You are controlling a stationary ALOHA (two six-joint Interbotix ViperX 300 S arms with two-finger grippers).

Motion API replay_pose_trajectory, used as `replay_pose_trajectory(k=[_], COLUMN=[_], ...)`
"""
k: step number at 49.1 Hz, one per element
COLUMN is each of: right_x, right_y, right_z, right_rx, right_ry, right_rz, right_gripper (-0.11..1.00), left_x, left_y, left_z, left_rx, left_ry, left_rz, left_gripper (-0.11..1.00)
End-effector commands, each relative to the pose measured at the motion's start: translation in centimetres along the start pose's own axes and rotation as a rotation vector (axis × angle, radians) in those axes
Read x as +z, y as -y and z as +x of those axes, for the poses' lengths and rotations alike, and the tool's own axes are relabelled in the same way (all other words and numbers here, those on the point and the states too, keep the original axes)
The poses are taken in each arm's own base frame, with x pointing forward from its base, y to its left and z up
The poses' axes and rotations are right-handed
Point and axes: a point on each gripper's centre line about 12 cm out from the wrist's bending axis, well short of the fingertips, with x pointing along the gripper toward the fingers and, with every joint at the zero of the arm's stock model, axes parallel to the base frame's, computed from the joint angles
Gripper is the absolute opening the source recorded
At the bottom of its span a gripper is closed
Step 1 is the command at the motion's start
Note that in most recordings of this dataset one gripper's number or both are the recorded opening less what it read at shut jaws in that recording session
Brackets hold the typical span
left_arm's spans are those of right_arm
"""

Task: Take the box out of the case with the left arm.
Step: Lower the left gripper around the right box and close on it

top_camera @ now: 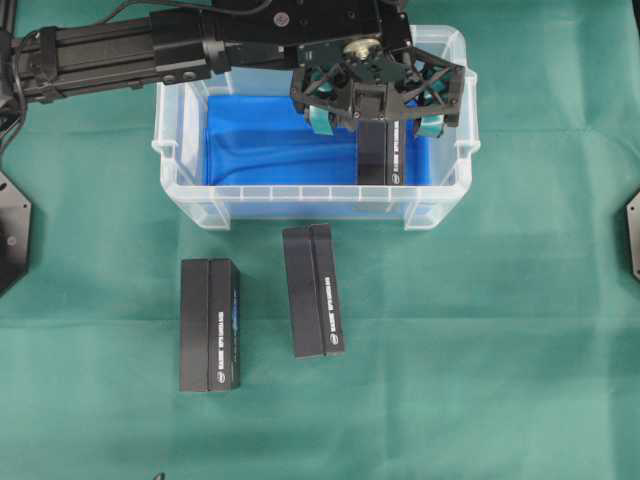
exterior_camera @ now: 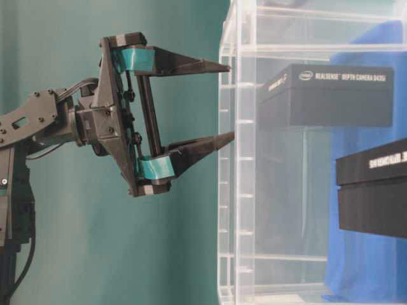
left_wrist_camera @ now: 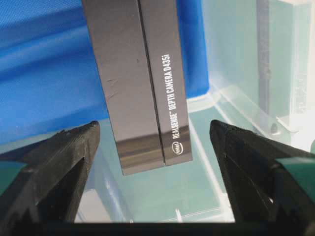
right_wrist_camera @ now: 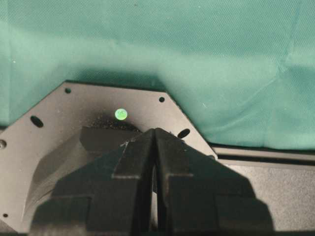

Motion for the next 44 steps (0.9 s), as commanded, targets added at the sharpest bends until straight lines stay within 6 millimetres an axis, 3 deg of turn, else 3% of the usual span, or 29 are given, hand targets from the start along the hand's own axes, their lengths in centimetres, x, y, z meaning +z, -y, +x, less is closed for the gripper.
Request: replay_pose_trajectory(k=[1, 44], right_x=[0.5, 0.4], right_y=[0.1, 0.1], right_z=[-0.7, -0.7], right_rx=[0.0, 0.0], right_ry=[0.021, 0.021], right_rz=[0.005, 0.005], right_gripper=[-0.01, -0.01], left_x=[0.1, 0.1], left_y=[0.1, -0.5], left_z=[-1.2, 0.8], left_rx=[-0.024, -0.017], left_ry=[0.011, 0.013], left_rz=[-0.002, -0.011], left_gripper=[0.91, 0.91])
